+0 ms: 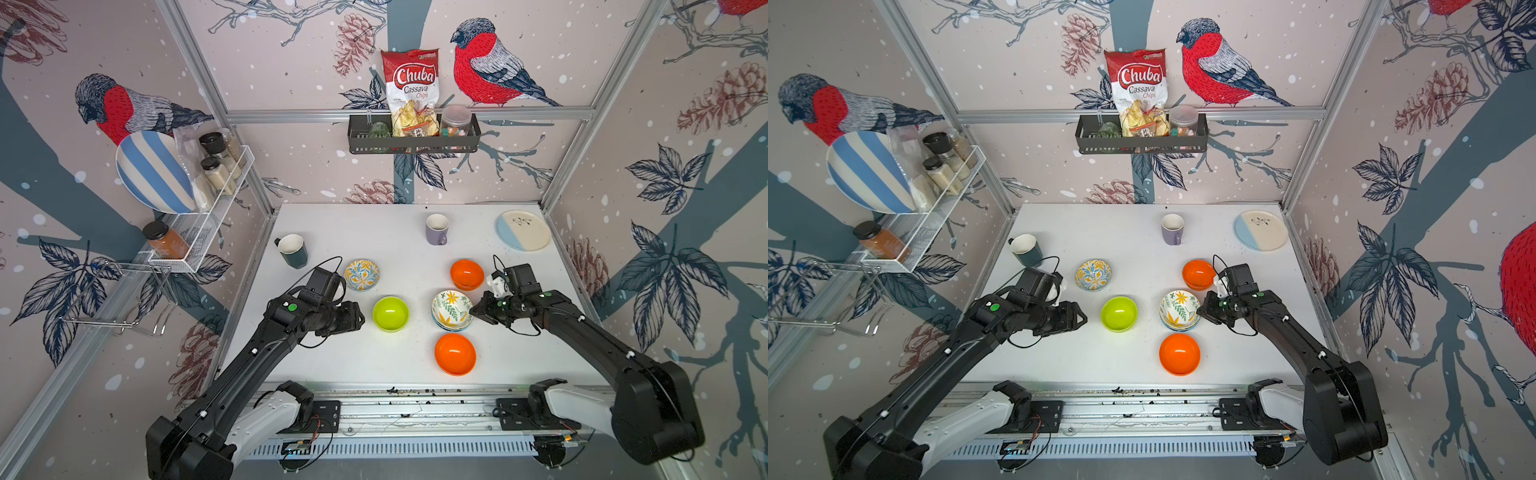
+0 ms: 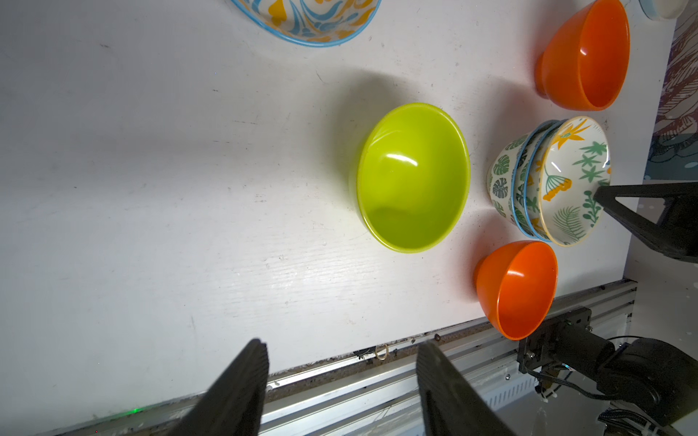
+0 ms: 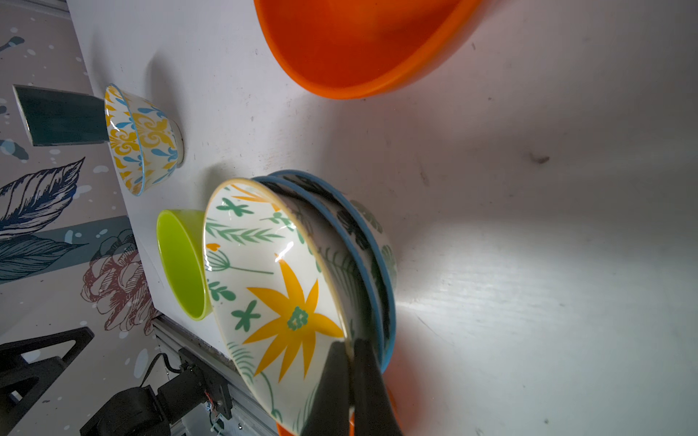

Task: Stack the bowls
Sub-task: Place the bowl on the bowl.

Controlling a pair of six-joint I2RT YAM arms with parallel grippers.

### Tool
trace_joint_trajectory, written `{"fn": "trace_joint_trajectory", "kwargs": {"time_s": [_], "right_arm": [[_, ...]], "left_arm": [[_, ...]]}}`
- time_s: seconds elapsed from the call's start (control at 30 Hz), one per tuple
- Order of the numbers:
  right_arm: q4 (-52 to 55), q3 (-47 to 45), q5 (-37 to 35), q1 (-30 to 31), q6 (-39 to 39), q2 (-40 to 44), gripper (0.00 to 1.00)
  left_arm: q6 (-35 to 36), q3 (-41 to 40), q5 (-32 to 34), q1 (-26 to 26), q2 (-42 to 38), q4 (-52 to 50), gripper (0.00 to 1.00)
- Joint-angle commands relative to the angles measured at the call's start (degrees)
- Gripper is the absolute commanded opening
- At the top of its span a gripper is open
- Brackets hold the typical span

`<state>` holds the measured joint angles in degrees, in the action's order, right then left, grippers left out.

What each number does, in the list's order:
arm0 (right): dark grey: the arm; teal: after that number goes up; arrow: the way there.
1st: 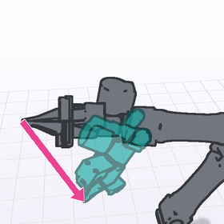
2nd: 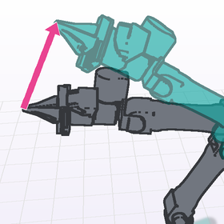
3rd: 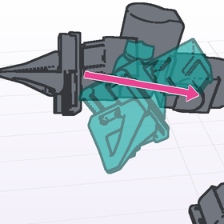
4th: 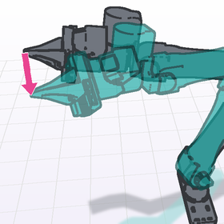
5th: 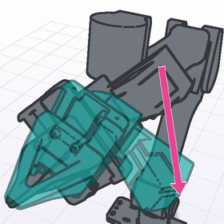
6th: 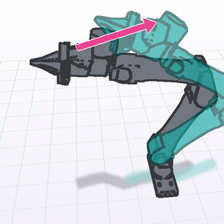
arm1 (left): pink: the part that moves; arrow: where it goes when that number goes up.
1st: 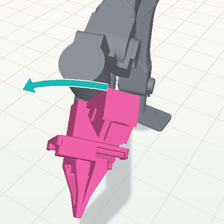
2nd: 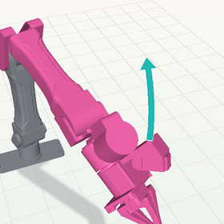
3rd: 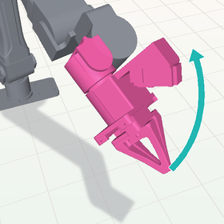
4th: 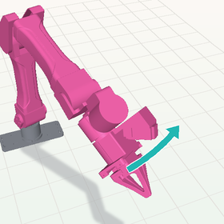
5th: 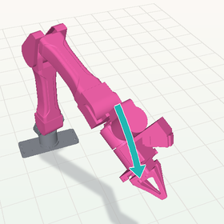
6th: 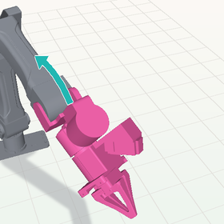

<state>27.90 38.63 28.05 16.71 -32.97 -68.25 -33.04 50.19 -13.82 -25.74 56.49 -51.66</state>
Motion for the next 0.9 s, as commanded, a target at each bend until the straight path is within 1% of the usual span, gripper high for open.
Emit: {"fn": "trace_joint_trajectory", "kwargs": {"time_s": [0.0, 0.87], "right_arm": [[-1.1, 0.0, 0.6, 0.0, 0.4, -0.1, 0.0], [-1.2, 0.2, 2.1, 0.0, 0.0, -0.9, 0.0]], "left_arm": [[0.4, 0.0, -0.7, 0.0, -0.2, 0.0, 0.65], [0.3, 0.0, -0.5, -0.3, 0.2, 0.1, 0.65]]}}
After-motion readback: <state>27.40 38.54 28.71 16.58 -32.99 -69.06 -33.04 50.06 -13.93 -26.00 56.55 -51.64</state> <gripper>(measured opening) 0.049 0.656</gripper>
